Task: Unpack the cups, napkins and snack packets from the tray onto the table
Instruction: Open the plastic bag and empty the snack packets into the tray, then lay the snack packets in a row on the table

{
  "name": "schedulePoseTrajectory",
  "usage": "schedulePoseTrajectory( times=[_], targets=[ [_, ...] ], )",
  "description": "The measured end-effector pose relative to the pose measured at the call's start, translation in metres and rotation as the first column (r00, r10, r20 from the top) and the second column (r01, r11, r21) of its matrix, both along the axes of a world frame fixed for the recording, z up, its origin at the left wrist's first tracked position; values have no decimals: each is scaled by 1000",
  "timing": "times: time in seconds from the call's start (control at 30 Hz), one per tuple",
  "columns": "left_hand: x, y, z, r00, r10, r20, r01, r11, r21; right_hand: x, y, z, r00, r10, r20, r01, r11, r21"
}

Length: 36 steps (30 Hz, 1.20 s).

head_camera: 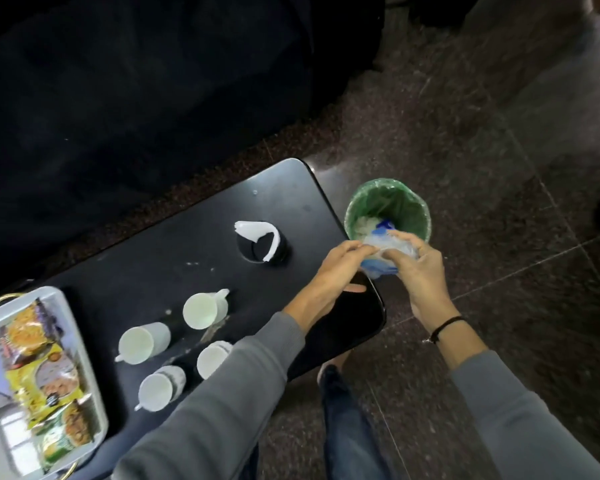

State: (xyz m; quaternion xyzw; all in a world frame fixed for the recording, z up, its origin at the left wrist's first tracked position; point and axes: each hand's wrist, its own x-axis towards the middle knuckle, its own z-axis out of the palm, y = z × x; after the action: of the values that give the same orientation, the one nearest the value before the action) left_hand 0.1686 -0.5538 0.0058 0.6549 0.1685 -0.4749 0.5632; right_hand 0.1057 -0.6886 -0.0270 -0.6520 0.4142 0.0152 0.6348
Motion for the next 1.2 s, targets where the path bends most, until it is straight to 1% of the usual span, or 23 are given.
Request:
schedulePoseTrajectory(
  times=[0.1,0.17,0.23,0.3,0.47,0.57,0.67,0.8,0.9,0.97,1.1,1.2],
  targets=[
    [17,-29,-27,998,55,-28,-56,998,-8,22,-32,-35,999,21,-28,-22,1000,-21],
    [28,-44,-42,998,53,-16,-53,999,4,39,-49,-55,995,64,-83,-73,990,-122],
    [37,-56,-58,999,47,-16,-46,998,39,56,-63,-76,979,149,-141,-176,964,-201],
    [44,-62,-71,999,49,-18,-48,997,61,70,-74,-93,960,209,-188,-247,945,-213],
    [48,-63,-92,998,55,-26,-51,991,120,81,-86,-116,927,263,-268,-337,898,-283],
    [46,-59,-95,998,45,-36,-39,990,135,73,-84,-120,926,260,-275,-337,896,-288],
    [44,-55,-93,999,21,-32,-17,990,140,64,-75,-122,917,251,-309,-332,911,-245],
    [42,-49,-85,1000,20,-24,-16,992,124,60,-57,-115,922,222,-316,-285,943,-171],
    [36,-41,-78,999,34,-33,-31,995,98,54,-38,-95,941,212,-264,-273,937,-220],
    [31,-31,-70,998,52,-19,-50,995,90,49,-21,-74,944,251,-213,-301,920,-249],
    [11,1,-52,996,53,67,-59,994,91,36,15,-38,925,342,-165,-376,889,-263],
    [-9,39,-34,990,55,134,-65,995,69,18,48,-10,931,335,-146,-361,903,-234]
  ],
)
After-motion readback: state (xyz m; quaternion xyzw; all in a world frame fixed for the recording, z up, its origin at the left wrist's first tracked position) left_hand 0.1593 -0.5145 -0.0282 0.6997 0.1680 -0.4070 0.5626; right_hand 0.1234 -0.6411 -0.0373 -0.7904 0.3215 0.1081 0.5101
